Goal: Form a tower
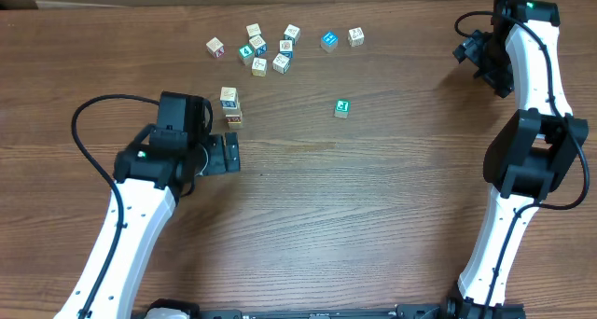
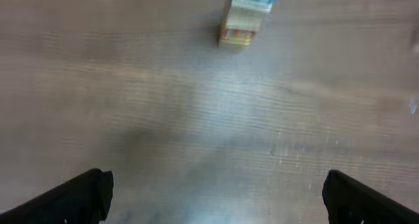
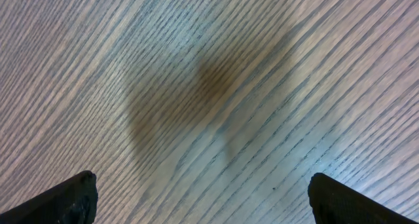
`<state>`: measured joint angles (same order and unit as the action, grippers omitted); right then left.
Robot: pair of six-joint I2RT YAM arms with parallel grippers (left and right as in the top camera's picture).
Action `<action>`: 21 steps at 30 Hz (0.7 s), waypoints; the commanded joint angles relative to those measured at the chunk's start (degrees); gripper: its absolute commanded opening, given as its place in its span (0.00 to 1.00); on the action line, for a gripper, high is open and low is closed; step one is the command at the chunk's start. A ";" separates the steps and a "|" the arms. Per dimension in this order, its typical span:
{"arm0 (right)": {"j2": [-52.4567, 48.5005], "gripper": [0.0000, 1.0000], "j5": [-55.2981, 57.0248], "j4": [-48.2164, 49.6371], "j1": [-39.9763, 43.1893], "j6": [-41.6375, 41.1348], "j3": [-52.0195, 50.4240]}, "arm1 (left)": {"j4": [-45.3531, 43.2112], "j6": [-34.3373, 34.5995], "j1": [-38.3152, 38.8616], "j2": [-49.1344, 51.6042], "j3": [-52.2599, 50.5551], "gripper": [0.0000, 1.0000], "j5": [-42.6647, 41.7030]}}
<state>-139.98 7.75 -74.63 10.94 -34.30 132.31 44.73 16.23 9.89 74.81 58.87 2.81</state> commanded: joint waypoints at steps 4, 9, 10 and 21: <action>2.80 1.00 0.13 0.04 0.17 0.04 0.50 | -10.03 0.50 0.04 -5.44 -7.34 1.00 0.35; 2.80 1.00 0.13 0.04 0.17 0.04 0.50 | -14.03 0.50 0.04 -9.38 -12.85 0.99 0.35; 2.80 1.00 0.13 0.04 0.17 0.04 0.50 | -14.49 0.52 0.04 -10.21 -13.84 0.99 0.35; 2.80 1.00 0.13 0.04 0.17 0.04 0.48 | -27.28 0.50 0.04 -22.27 -27.98 1.00 0.37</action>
<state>-139.98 7.73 -74.63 10.94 -34.30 132.31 20.91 16.40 9.89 55.70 33.82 2.81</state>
